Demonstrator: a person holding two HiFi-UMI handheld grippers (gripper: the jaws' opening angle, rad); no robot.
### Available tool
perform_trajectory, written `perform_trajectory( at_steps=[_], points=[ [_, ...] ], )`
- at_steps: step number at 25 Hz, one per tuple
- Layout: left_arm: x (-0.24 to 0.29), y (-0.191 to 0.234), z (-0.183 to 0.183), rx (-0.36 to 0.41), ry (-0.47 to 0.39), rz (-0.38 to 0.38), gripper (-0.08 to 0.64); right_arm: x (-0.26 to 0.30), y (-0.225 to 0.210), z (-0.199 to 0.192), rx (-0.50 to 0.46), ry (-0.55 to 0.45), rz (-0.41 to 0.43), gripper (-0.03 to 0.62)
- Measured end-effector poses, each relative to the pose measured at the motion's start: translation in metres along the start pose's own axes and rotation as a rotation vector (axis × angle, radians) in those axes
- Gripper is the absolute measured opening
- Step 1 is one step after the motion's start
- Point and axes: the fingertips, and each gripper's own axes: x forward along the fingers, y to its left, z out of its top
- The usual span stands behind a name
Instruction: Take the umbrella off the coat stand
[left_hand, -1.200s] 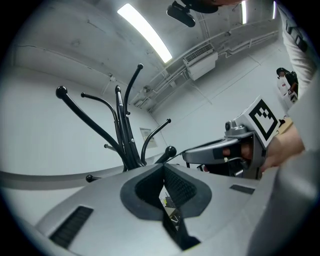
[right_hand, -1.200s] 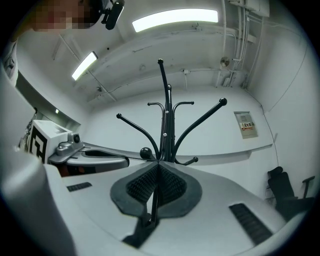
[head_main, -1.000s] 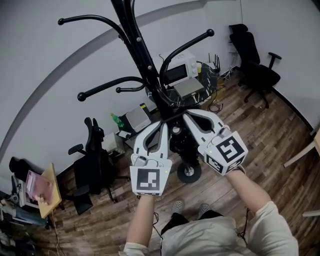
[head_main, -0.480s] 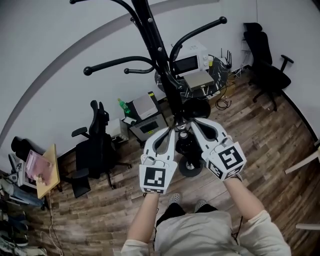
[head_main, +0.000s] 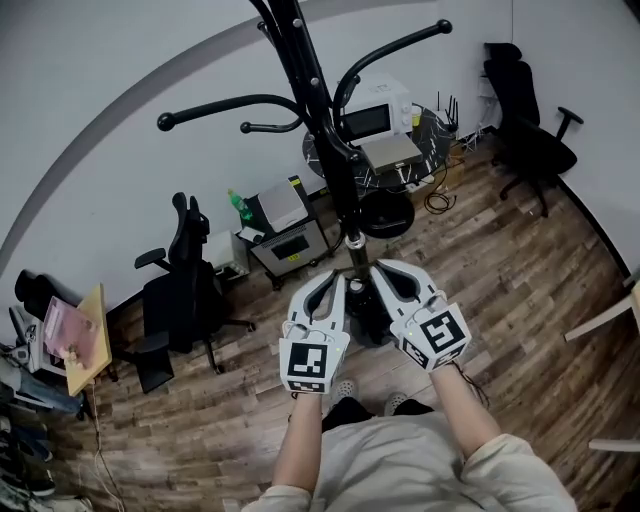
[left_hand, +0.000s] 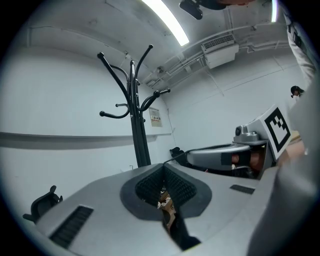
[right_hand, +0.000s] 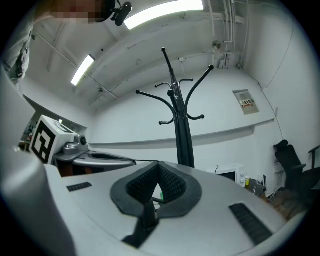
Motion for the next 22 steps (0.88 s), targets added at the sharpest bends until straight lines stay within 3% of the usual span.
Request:
perform_trajectory(
  at_steps=[3,7,13,22],
  points=[
    [-0.003,-0.007,-0.019,0.003,0.015,0.021,0.021,-0.004,-0.001,-0.015,-0.005,0.011,0.003,0.009],
    [-0.006,-0.014,-0.038,-0.063,0.033,0.033,0.021,-0.009,-0.001,-0.03,0.008,0.044,-0.007,0.009],
    [-0.019,-0.019,-0.061,-0.114,0.048,0.018,0.021,-0.014,0.007,-0.058,0.019,0.09,-0.026,0.009],
    [-0.015,-0.037,-0.089,-0.129,0.095,-0.027,0.021,-0.034,0.008,-0.098,0.049,0.178,-0.058,0.009]
  ],
)
